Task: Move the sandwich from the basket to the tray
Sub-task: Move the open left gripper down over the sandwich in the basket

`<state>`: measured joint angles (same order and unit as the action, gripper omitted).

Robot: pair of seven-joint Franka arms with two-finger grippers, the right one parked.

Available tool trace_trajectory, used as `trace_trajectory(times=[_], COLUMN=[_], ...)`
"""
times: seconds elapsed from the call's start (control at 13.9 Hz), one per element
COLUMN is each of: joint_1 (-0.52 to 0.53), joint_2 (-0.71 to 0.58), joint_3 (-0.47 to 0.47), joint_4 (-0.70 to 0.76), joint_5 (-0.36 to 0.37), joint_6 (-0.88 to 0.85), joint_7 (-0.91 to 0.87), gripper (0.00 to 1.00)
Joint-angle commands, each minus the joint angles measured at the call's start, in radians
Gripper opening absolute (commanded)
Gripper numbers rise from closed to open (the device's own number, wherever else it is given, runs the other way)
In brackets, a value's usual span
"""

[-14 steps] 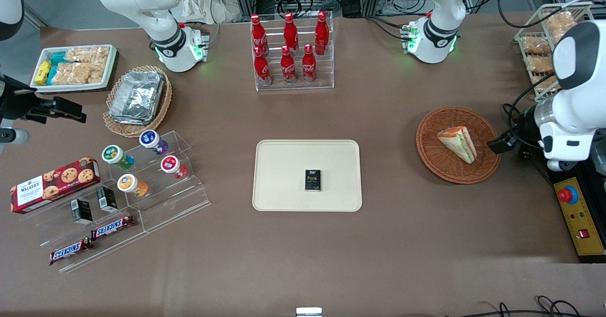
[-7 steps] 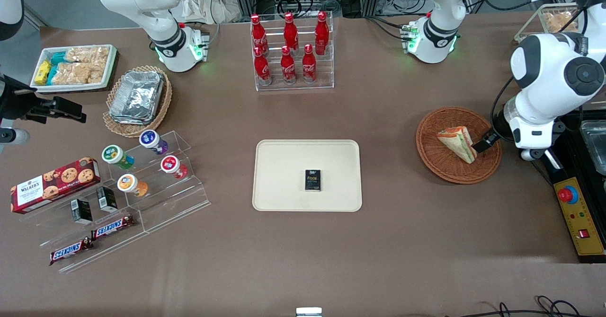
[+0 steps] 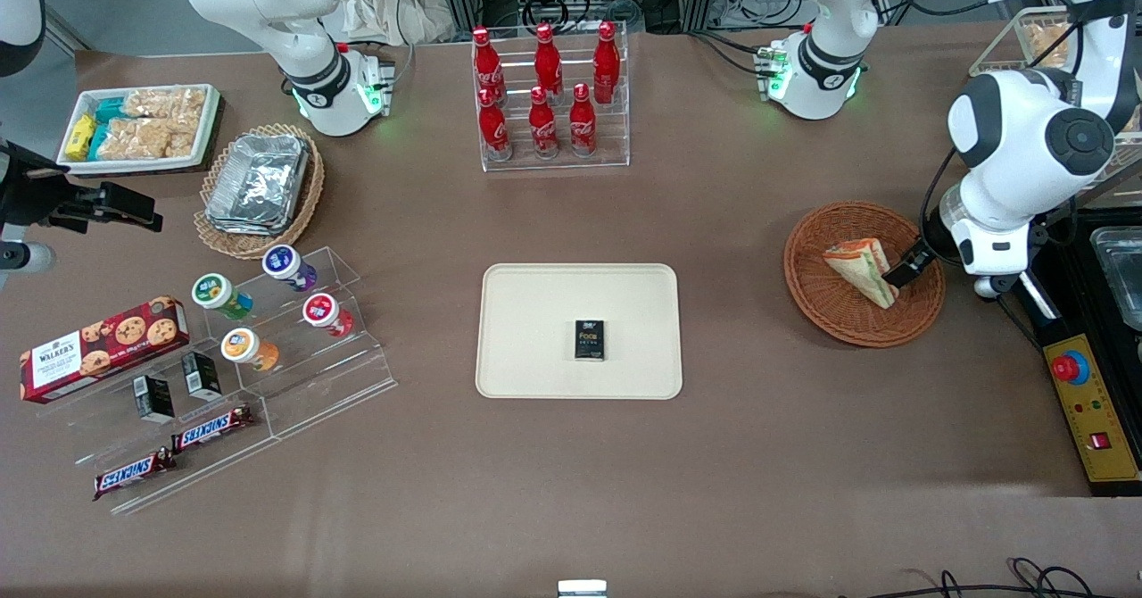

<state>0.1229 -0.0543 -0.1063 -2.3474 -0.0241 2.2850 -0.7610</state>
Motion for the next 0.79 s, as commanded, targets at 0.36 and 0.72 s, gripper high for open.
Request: trace_trajectory(times=[0.36,0.72], joint_1=[0.007,0.007], joint_2=[0.014,0.037], joint_3=[-0.004,0.006], joint_4=[-0.145,-0.208], joint_5=[-0.013,-0.013], joint_6=[0.191,0.297], joint_7=[0.003,0.055], gripper=[0.99,0.99])
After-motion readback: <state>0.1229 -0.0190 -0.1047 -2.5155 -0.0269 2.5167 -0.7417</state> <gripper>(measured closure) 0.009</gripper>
